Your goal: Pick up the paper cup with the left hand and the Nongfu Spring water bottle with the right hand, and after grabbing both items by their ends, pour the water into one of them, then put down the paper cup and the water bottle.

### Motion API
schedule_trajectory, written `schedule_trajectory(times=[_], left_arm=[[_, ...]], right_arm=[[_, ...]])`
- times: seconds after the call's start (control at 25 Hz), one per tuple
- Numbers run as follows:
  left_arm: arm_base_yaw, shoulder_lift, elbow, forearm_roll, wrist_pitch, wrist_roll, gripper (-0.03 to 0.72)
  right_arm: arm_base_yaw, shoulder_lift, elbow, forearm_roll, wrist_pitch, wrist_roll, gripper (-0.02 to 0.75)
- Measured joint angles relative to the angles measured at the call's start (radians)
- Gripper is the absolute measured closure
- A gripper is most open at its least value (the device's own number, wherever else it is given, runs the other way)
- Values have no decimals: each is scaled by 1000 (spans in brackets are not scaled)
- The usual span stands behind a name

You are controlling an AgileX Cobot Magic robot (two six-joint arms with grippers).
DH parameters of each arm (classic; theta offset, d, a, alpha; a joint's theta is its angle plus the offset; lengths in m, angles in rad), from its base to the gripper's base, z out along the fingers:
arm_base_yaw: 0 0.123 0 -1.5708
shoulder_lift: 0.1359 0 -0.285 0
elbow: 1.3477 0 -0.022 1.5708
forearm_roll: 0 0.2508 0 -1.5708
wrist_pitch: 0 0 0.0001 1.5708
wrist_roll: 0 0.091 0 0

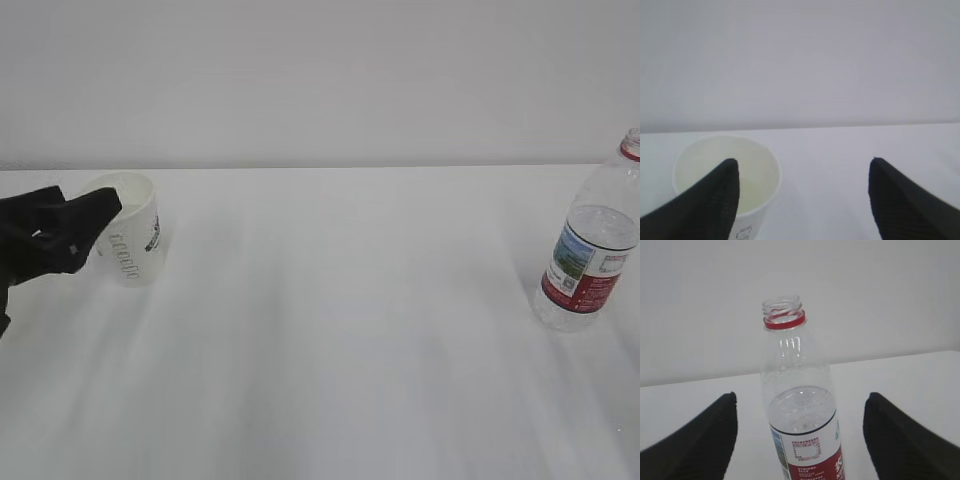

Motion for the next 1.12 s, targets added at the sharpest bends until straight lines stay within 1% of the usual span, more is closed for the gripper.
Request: schedule_trajectory(times=[0.16, 0.32, 0.4, 0.68, 0.92, 1.0, 1.12], left_arm=[[0, -87, 1, 9, 2, 0, 99], [0, -186, 1, 12, 7, -2, 99], [0, -249, 1, 15, 55, -9, 99], [0, -473, 8, 20, 330, -53, 99], [0, -646, 11, 20, 655, -83, 99], [0, -702, 11, 20, 719, -85, 99], [0, -801, 11, 20, 803, -122, 99]], right_arm=[[0, -65, 0, 9, 42, 2, 147], [0, -128, -19, 20, 132, 5, 147], [0, -158, -43, 21, 174, 18, 147], [0, -299, -170, 21, 434, 33, 147], [0, -419, -265, 21, 630, 35, 147], [0, -463, -291, 21, 702, 37, 147], [0, -520, -321, 21, 798, 37, 147]])
